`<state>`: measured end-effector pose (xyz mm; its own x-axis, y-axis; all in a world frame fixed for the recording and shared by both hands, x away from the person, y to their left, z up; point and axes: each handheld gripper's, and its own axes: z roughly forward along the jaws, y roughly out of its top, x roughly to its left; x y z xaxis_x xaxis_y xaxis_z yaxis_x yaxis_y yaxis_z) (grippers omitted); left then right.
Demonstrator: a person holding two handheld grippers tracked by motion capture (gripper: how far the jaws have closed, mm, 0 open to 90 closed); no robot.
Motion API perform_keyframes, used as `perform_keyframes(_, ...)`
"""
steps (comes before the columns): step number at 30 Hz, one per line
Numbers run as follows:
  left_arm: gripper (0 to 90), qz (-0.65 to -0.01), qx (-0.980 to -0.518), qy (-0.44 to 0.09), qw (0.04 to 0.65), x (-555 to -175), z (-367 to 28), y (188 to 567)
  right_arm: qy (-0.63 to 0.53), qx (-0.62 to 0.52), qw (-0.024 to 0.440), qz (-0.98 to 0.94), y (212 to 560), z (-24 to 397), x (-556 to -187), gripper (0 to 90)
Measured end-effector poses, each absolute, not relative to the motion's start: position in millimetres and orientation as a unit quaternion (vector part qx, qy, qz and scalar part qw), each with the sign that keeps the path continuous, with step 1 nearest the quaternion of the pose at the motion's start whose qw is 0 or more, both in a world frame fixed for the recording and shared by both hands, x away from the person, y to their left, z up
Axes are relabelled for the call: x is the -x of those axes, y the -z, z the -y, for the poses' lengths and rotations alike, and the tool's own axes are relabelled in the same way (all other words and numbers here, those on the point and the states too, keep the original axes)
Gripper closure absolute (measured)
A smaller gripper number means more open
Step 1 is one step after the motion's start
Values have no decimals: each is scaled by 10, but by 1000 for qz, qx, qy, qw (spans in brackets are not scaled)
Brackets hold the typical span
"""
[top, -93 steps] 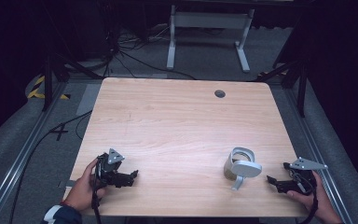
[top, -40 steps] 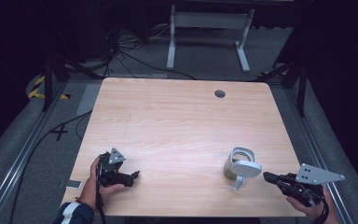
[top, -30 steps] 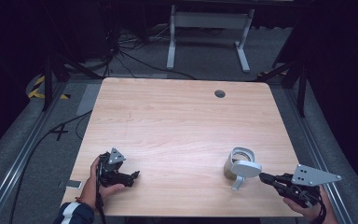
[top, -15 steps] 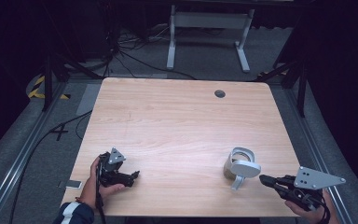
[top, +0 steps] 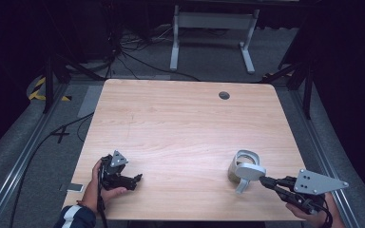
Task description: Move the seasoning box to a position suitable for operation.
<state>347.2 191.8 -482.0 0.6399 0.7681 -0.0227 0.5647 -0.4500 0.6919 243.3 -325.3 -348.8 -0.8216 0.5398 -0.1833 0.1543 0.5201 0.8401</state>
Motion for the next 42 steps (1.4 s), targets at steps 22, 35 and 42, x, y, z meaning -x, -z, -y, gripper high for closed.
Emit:
perform_keyframes(22, 23, -394, -841, -147, 341, -3477, -1922, 4817, -424, -221, 240, -845, 3517, 3252, -2699, 900)
perform_keyframes(35, 23, -390, -842, -147, 342, -3481, -1921, 4817, -410, -239, 243, -846, 3642, 3298, -2824, 900)
perform_keyframes(42, 25, -388, -843, -146, 342, -3483, -1924, 4816, -409, -245, 248, -843, 3652, 3340, -2840, 900)
